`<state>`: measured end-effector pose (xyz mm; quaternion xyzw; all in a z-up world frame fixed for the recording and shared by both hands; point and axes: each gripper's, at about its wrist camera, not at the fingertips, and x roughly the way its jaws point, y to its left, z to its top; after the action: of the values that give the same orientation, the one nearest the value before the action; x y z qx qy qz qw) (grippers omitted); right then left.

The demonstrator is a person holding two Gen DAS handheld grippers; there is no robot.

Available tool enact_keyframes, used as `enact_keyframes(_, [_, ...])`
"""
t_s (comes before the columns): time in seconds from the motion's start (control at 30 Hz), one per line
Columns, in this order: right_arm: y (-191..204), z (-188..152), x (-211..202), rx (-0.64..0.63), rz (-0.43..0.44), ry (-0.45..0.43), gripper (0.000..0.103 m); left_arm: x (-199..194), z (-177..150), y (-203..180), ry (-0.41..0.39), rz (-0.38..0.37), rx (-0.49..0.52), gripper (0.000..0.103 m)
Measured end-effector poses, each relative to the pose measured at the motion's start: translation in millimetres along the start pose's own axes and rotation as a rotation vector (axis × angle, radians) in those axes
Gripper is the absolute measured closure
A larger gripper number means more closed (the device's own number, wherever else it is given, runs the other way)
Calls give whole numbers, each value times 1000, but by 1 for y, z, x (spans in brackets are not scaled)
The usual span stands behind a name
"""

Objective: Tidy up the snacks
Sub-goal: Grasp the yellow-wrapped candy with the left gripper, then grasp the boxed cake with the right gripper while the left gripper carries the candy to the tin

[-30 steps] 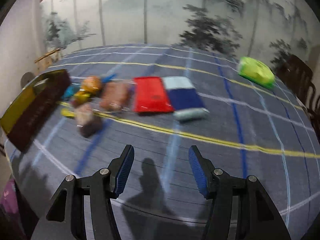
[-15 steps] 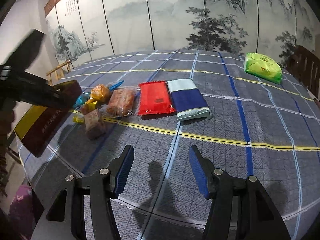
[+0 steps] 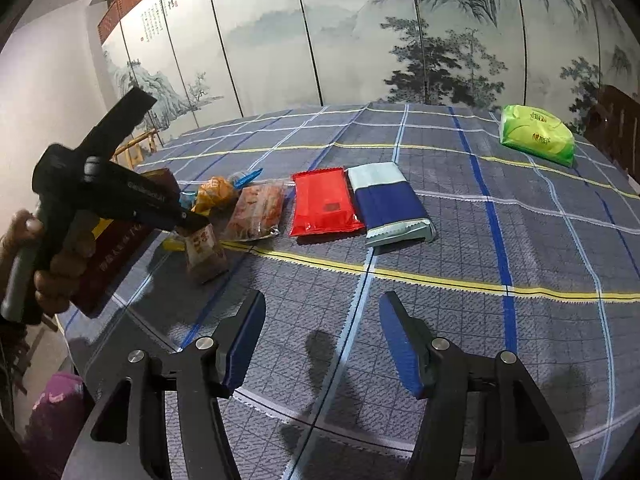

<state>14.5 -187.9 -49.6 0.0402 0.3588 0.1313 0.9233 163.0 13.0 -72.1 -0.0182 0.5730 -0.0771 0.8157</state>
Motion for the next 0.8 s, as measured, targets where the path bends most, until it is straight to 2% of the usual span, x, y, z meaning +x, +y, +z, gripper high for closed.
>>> enact_keyframes(0.07, [-1,1,0,4,0,2,42,-7,-9,3,8,-37,-30,84])
enact_keyframes(0.17, [-2,1,-1,9,6,0,41,-37,-34,3,-54,-58,-14,84])
enact_keyframes(0.27, [3,1,-3,-14,12,1,41,-73,-62,13,-96,-120,-16,84])
enact_keyframes(0.33, [11,3,-5,-45,40,0,41,-86,-73,18,-110,-128,-21,83])
enact_keyframes(0.43, [33,11,-1,-82,135,8,41,-106,-89,30,-129,-139,-41,83])
enact_keyframes(0.57, [68,22,19,-176,188,40,41,-123,-100,39,-155,-139,-58,83])
enact_keyframes(0.8, [91,35,60,-187,170,100,41,-147,-111,58,-193,-138,-68,83])
